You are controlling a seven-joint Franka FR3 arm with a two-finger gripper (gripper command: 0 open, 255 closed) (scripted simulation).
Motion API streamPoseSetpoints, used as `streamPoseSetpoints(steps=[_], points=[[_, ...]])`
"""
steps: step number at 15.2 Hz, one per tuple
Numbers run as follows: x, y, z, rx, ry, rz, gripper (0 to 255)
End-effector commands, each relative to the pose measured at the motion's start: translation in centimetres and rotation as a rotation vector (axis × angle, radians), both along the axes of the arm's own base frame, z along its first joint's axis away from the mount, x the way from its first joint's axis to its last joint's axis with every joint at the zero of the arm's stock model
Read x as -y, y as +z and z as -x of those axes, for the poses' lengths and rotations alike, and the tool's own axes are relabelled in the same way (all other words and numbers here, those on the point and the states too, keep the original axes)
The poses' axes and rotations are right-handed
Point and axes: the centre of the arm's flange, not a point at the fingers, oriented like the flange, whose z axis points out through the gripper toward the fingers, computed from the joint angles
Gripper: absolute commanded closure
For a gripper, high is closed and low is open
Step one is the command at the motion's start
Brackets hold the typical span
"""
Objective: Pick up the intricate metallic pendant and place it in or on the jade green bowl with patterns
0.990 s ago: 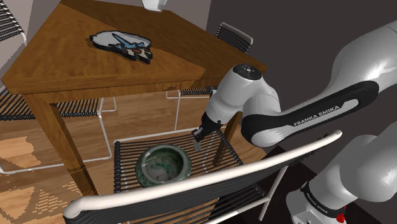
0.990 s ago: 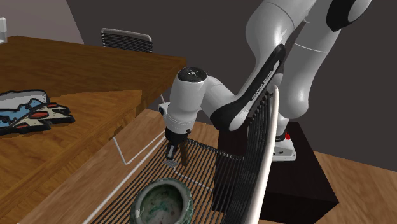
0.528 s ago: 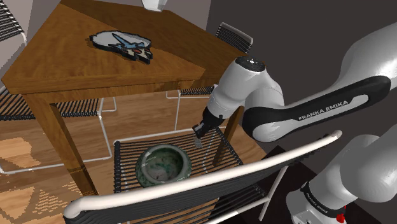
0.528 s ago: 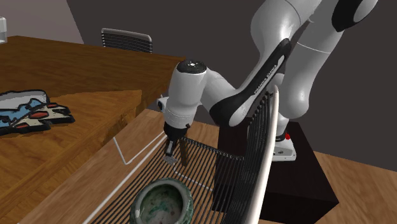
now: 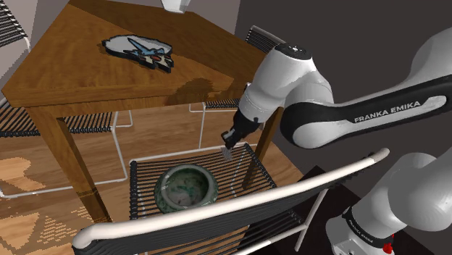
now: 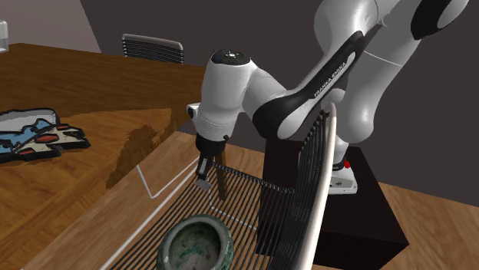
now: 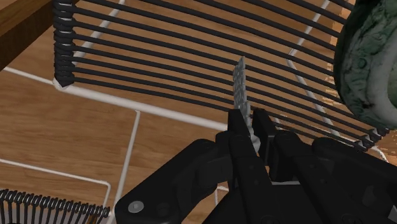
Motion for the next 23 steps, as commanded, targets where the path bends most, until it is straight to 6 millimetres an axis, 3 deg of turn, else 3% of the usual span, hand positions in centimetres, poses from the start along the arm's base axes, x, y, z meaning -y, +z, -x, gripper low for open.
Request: streamPoseSetpoints(steps=[1,20,23], points=[[0.0,1.1,0.0,-0.001,0.000,0.000,255],[0.1,10.7,0.0,-0.001,0.000,0.000,255],[-3.8,11.5,0.8,-0.001,0.000,0.000,255]])
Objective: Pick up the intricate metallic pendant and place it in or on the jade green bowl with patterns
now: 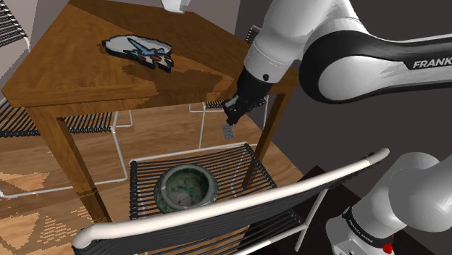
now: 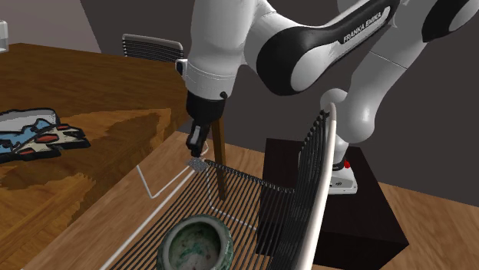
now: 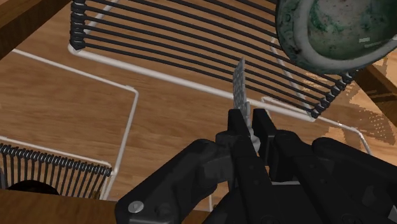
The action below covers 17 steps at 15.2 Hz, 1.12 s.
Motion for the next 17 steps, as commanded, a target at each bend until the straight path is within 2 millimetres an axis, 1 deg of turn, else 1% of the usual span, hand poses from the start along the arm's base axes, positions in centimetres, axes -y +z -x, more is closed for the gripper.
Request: streamPoseSetpoints(steps=[1,10,11,17], points=[[-2.6,0.4,0.4,0.000,-0.001,0.000,255],[-14.0,2.8,2.7,0.000,-0.001,0.000,255],[-15.1,3.0,2.9,0.000,-0.001,0.000,255],[-15.1,-0.1,2.9,0.000,-0.001,0.000,255]])
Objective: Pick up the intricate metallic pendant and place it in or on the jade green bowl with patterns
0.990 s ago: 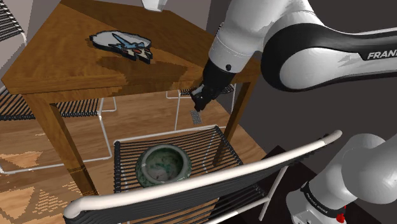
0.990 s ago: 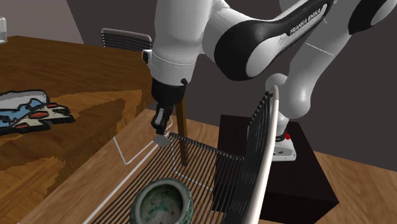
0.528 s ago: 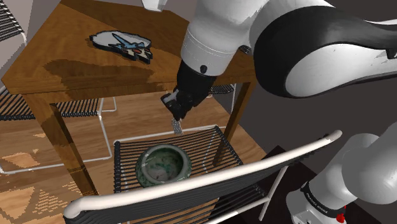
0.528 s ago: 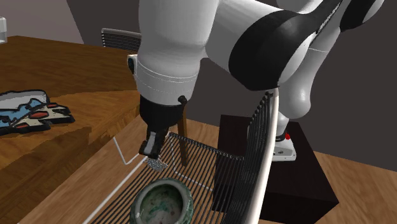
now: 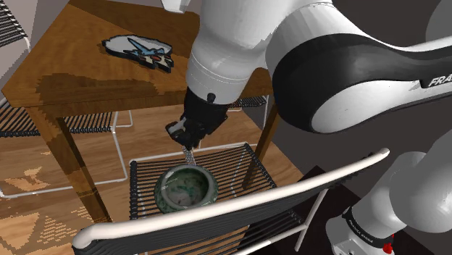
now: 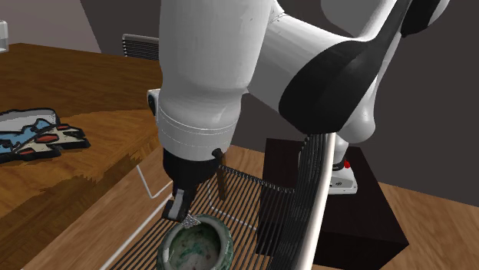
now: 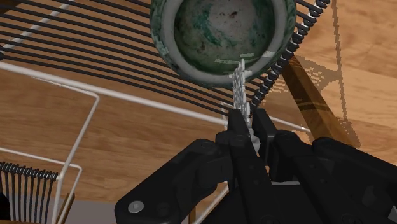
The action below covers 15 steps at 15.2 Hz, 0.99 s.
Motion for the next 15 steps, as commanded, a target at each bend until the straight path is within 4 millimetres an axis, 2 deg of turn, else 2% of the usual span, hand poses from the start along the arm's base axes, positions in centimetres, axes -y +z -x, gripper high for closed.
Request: streamPoseSetpoints(steps=[1,14,15], points=[[0.0,-1.0,-0.1,0.000,0.000,0.000,255],[0.0,-8.0,-0.1,0.000,0.000,0.000,255],[0.0,-8.0,-0.1,0.000,0.000,0.000,255]])
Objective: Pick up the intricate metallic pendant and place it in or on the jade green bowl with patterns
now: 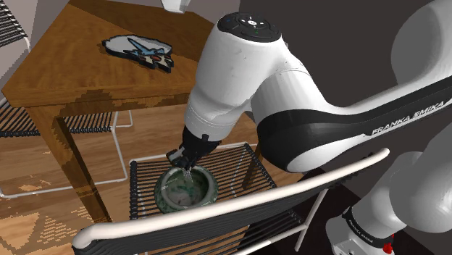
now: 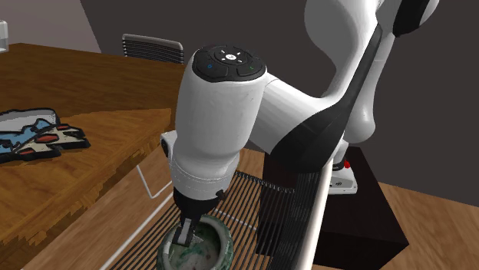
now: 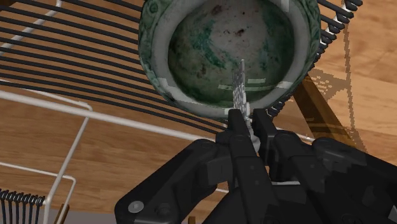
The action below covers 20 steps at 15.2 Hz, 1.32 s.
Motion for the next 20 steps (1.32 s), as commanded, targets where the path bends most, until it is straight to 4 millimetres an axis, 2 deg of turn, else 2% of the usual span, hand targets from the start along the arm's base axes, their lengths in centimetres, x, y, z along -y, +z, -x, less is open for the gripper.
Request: streamPoseSetpoints(steps=[1,6,7,12,16,20], points=[[0.0,-0.7,0.1,-0.006,0.001,0.006,255],[0.0,-0.7,0.1,-0.006,0.001,0.006,255],[0.0,-0.6,0.4,-0.006,0.001,0.006,0],[0.0,-0.7,0.1,-0.006,0.001,0.006,0],[0.1,4.1,1.4,-0.006,0.001,0.006,0],[0.1,4.1,1.4,-0.006,0.001,0.006,0]])
